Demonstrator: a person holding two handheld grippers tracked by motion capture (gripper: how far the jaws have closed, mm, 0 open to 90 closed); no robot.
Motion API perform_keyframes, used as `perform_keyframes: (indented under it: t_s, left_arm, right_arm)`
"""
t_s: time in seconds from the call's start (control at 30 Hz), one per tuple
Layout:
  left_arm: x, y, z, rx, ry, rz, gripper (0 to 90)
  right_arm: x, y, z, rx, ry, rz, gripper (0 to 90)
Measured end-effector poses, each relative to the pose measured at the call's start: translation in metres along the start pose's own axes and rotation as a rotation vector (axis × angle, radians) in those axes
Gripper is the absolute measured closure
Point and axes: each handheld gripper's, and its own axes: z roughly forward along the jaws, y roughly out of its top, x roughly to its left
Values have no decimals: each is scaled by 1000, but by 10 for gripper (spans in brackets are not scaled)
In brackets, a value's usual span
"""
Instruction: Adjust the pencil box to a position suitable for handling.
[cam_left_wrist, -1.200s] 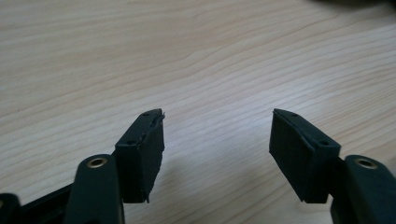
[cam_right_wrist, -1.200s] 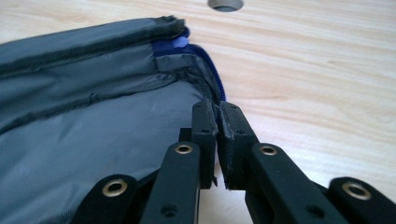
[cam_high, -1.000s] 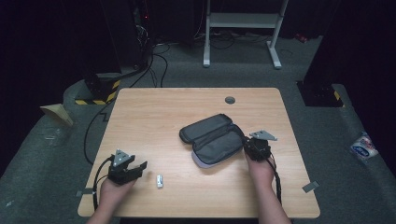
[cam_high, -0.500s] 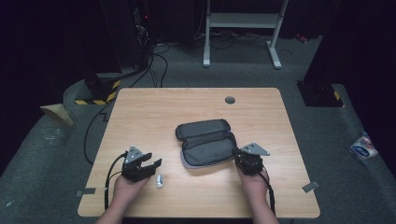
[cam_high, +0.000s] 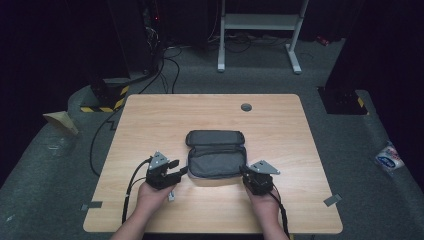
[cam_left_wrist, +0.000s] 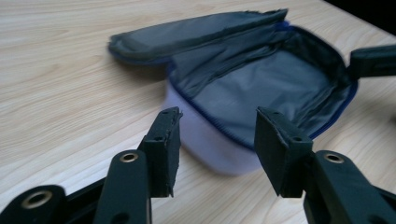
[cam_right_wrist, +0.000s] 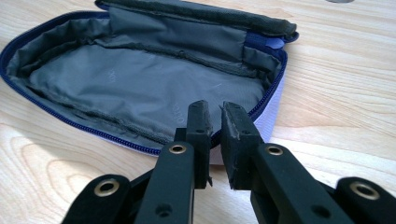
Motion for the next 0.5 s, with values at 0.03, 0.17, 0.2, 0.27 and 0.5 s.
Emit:
perform_keyframes:
  t_s: [0.03, 0.17, 0.2, 0.27, 0.5]
  left_arm:
    - [0, 0, 0, 0, 0, 0, 520]
    - [1, 1, 12, 17, 15, 2, 565]
    - [4, 0, 16, 29, 28, -3, 585]
    - [5, -1, 18, 44, 36, 2, 616]
    - [8, -3, 18, 51, 82, 32, 658]
  right_arm:
    - [0, 0, 0, 0, 0, 0, 812]
    - [5, 1, 1, 3, 2, -9, 812]
    - [6, 1, 2, 6, -1, -13, 812]
    - [6, 2, 3, 6, -3, -19, 812]
    - [6, 5, 11, 12, 1, -23, 811]
